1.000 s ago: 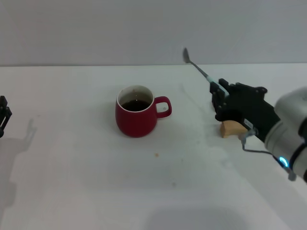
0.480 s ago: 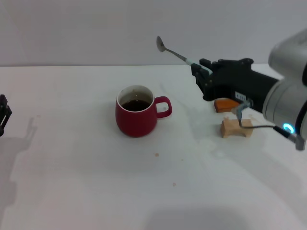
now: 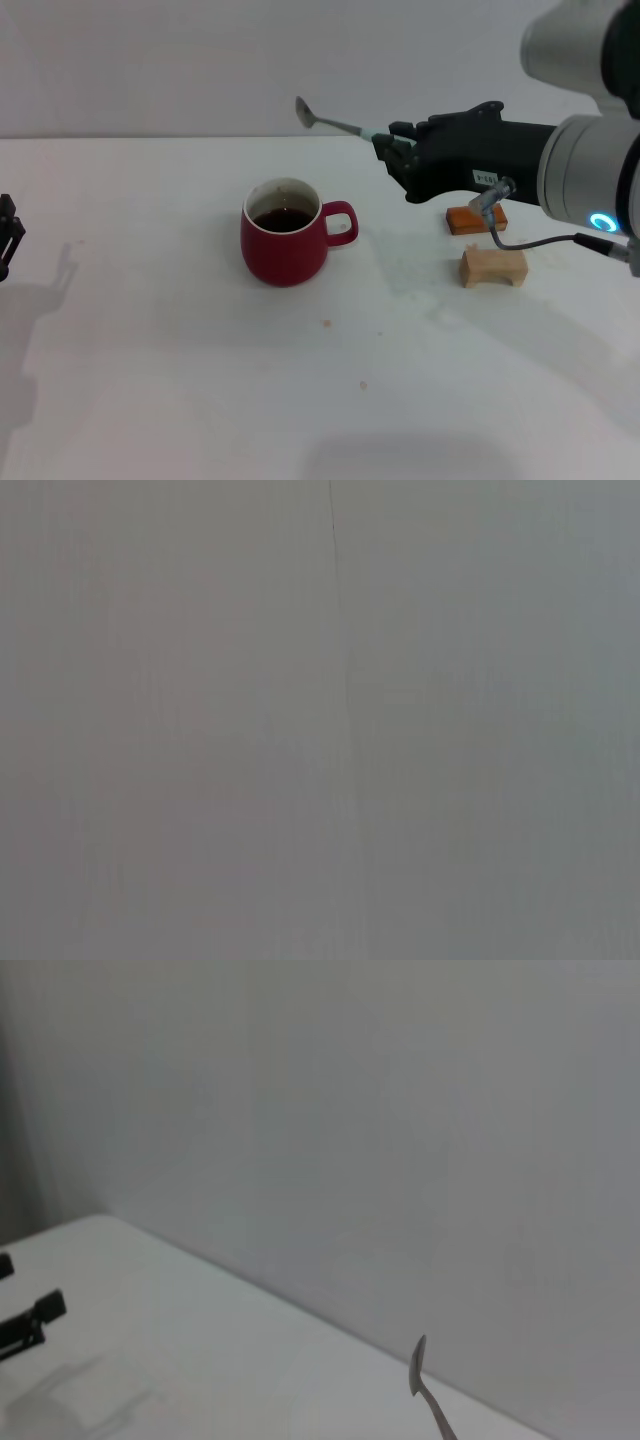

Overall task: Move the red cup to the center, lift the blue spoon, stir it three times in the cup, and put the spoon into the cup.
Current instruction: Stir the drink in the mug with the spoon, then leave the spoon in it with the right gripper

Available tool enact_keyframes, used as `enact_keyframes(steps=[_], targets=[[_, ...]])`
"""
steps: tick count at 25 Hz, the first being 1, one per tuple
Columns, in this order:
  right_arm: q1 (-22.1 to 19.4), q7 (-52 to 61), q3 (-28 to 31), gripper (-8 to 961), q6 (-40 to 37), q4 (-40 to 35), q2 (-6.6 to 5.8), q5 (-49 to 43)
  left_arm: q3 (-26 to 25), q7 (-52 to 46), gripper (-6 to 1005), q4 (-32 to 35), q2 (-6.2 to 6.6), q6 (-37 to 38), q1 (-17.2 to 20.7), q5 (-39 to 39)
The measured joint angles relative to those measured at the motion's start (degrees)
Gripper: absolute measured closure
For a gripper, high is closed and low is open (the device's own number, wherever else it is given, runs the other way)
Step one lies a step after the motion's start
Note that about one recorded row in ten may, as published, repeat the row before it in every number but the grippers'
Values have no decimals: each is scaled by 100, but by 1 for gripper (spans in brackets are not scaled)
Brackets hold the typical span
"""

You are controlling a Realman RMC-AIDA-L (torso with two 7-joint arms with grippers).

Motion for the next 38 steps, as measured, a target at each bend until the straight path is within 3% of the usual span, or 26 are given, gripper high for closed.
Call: enact_keyframes(steps=[6,20,38], targets=[[381,174,188,827,730,207,7,-279,-7,-6,144,0,0,-16,-14,0],[1787,231,838,827,2593,51,2,-333,-8,-3,144,11,0,-20,-21,0],[2705,231,912,828,3232,-622,4,-641,-8,-9,145,69,0,-26,-20,0]])
